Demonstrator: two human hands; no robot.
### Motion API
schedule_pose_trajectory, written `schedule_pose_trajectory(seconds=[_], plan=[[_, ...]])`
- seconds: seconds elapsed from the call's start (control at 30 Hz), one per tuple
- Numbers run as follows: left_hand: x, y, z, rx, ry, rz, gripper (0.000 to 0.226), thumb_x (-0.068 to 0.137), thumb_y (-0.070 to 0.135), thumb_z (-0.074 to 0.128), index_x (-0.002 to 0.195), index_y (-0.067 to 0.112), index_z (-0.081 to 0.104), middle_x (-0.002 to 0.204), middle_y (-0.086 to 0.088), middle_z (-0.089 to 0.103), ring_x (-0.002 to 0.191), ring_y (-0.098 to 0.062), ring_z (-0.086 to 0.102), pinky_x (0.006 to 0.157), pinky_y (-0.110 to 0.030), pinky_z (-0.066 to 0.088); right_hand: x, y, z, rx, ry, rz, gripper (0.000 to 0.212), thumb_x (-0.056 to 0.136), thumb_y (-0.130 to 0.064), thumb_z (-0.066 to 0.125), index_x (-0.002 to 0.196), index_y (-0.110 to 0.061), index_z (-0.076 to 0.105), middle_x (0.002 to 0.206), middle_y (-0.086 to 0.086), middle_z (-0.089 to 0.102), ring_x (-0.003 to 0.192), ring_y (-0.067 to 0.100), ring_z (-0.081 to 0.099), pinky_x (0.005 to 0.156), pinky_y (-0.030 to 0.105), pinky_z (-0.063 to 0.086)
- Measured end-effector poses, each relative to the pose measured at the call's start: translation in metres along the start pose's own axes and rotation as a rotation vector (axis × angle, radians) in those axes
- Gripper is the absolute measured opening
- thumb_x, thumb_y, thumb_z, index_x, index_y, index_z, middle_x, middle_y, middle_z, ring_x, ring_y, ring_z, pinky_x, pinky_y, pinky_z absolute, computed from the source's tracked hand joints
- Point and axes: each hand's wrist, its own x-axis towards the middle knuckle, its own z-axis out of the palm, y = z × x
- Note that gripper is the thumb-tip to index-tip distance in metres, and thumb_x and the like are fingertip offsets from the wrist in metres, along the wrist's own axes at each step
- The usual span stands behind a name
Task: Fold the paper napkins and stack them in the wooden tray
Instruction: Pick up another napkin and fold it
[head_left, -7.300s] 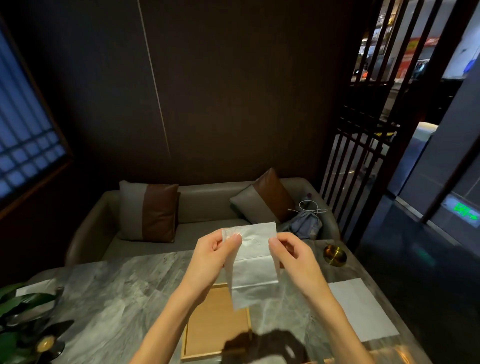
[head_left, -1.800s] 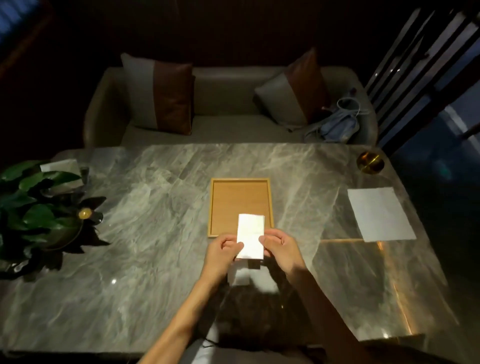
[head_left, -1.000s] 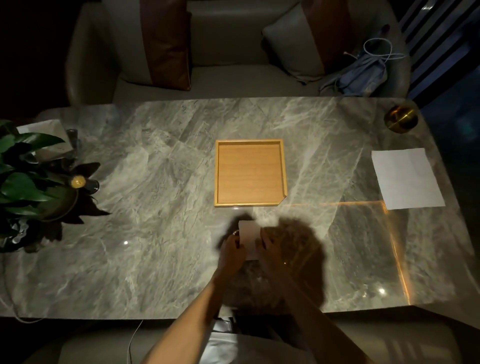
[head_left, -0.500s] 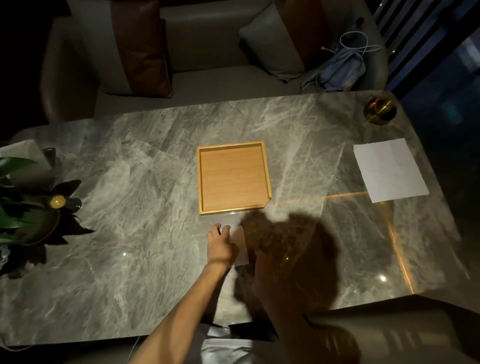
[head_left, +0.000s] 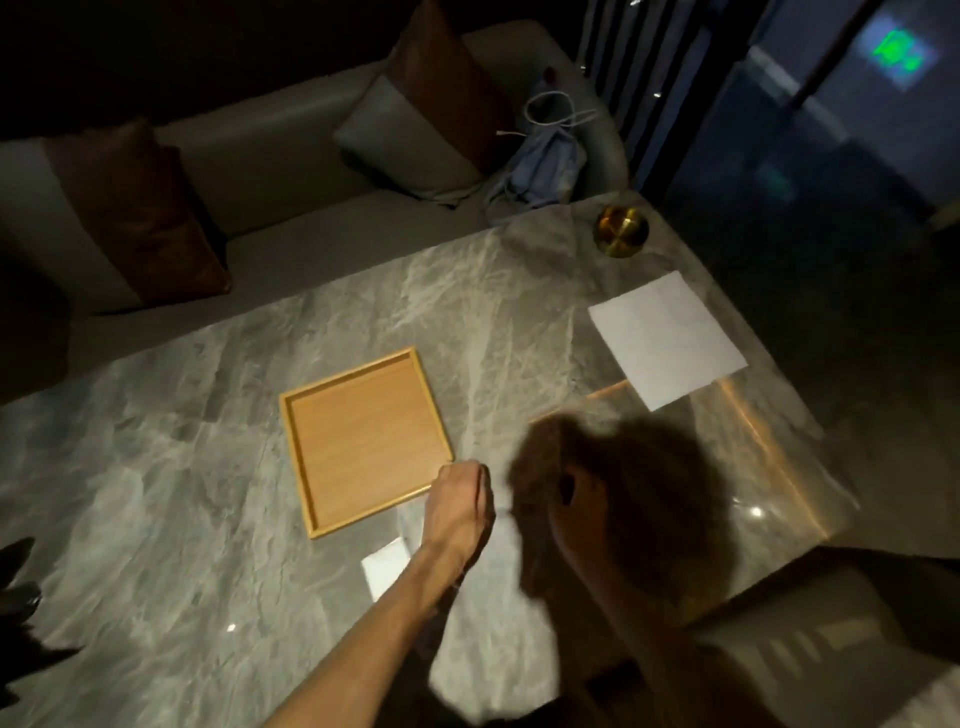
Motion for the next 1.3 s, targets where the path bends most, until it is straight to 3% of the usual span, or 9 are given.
schedule_pose_trajectory(seconds=[0.27, 0.4, 0.6, 0.83, 0.9, 0.97, 1.1, 1.2, 1.3], plan=[[0.144, 0.122, 0.067, 0.136, -0.175, 0.426, 0.024, 0.101, 0.021, 0.048, 0.116, 0.012, 0.064, 0.119, -0.009, 0.063, 0.112, -0.030, 0.055, 0.093, -0.040, 0.046, 0.146, 0.037, -0.111, -0.275, 0.119, -0.051, 0.039, 0.096, -0.014, 0.055, 0.134, -0.005, 0.054, 0.133, 0.022, 0.056, 0.124, 0.041, 0.052, 0.104, 0.049, 0.040], [0.186, 0.162, 0.096, 0.388, -0.348, 0.579, 0.053, 0.097, 0.025, 0.055, 0.147, 0.018, 0.041, 0.148, -0.009, 0.042, 0.138, -0.031, 0.038, 0.105, -0.046, 0.044, 0.175, 0.053, -0.116, -0.338, 0.086, -0.109, 0.031, 0.096, -0.019, 0.054, 0.125, -0.009, 0.059, 0.127, 0.017, 0.057, 0.115, 0.038, 0.057, 0.098, 0.049, 0.047], [0.206, 0.179, 0.108, 0.625, -0.341, 0.741, 0.055, 0.089, 0.023, 0.064, 0.140, 0.021, 0.044, 0.132, -0.011, 0.048, 0.126, -0.032, 0.042, 0.110, -0.043, 0.035, 0.171, 0.063, -0.118, -0.276, 0.274, -0.192, 0.020, 0.095, -0.022, 0.060, 0.109, -0.010, 0.070, 0.117, 0.010, 0.067, 0.109, 0.031, 0.061, 0.098, 0.038, 0.045], [0.175, 0.170, 0.041, -0.192, -0.506, 0.516, 0.033, 0.100, 0.016, 0.060, 0.132, 0.007, 0.059, 0.131, -0.010, 0.062, 0.121, -0.025, 0.058, 0.105, -0.028, 0.042, 0.133, 0.013, -0.183, 0.182, 0.382, -0.437, 0.016, 0.096, -0.020, 0.056, 0.107, -0.021, 0.068, 0.107, -0.008, 0.070, 0.103, 0.000, 0.059, 0.102, 0.028, 0.039], [0.151, 0.163, 0.002, -0.445, -0.623, 0.394, 0.034, 0.101, 0.017, 0.061, 0.134, 0.014, 0.057, 0.125, 0.006, 0.068, 0.116, -0.012, 0.063, 0.098, -0.017, 0.048, 0.122, -0.006, -0.208, 0.390, 0.313, -0.376, 0.024, 0.100, -0.022, 0.053, 0.122, -0.023, 0.064, 0.121, -0.019, 0.064, 0.115, -0.004, 0.055, 0.105, 0.029, 0.041], [0.123, 0.152, -0.038, -0.675, -0.609, 0.271, 0.028, 0.101, 0.019, 0.061, 0.129, 0.021, 0.060, 0.114, 0.014, 0.074, 0.107, -0.004, 0.069, 0.088, -0.011, 0.052, 0.113, -0.020, -0.221, 0.591, 0.237, -0.219, 0.042, 0.099, -0.024, 0.060, 0.140, -0.018, 0.051, 0.142, 0.003, 0.057, 0.130, 0.026, 0.055, 0.104, 0.037, 0.042], [0.076, 0.114, -0.116, -0.964, -0.392, 0.056, 0.027, 0.101, 0.026, 0.060, 0.127, 0.020, 0.063, 0.116, 0.001, 0.078, 0.104, -0.016, 0.075, 0.077, -0.021, 0.059, 0.067, -0.063, -0.205, 1.038, -0.307, 0.120, 0.125, 0.051, -0.082, 0.072, 0.153, -0.027, 0.026, 0.156, 0.005, 0.033, 0.142, 0.028, 0.038, 0.120, 0.054, 0.028], [0.049, 0.081, -0.176, -0.983, -0.280, 0.015, 0.031, 0.099, 0.036, 0.062, 0.127, 0.023, 0.063, 0.115, 0.003, 0.078, 0.101, -0.015, 0.076, 0.072, -0.020, 0.060, 0.033, -0.110, -0.176, 1.021, -0.599, 0.000, 0.087, 0.073, -0.052, 0.081, 0.146, -0.049, 0.033, 0.154, -0.003, 0.040, 0.130, 0.018, 0.056, 0.111, 0.049, 0.044], [0.023, 0.046, -0.234, -0.974, -0.120, -0.025, 0.026, 0.093, 0.046, 0.066, 0.118, 0.039, 0.064, 0.114, 0.009, 0.077, 0.102, -0.013, 0.076, 0.071, -0.020, 0.061, 0.007, -0.174, -0.157, 0.987, -0.664, -0.190, 0.085, 0.071, -0.027, 0.090, 0.137, -0.055, 0.045, 0.143, -0.001, 0.055, 0.125, 0.025, 0.062, 0.106, 0.053, 0.048]])
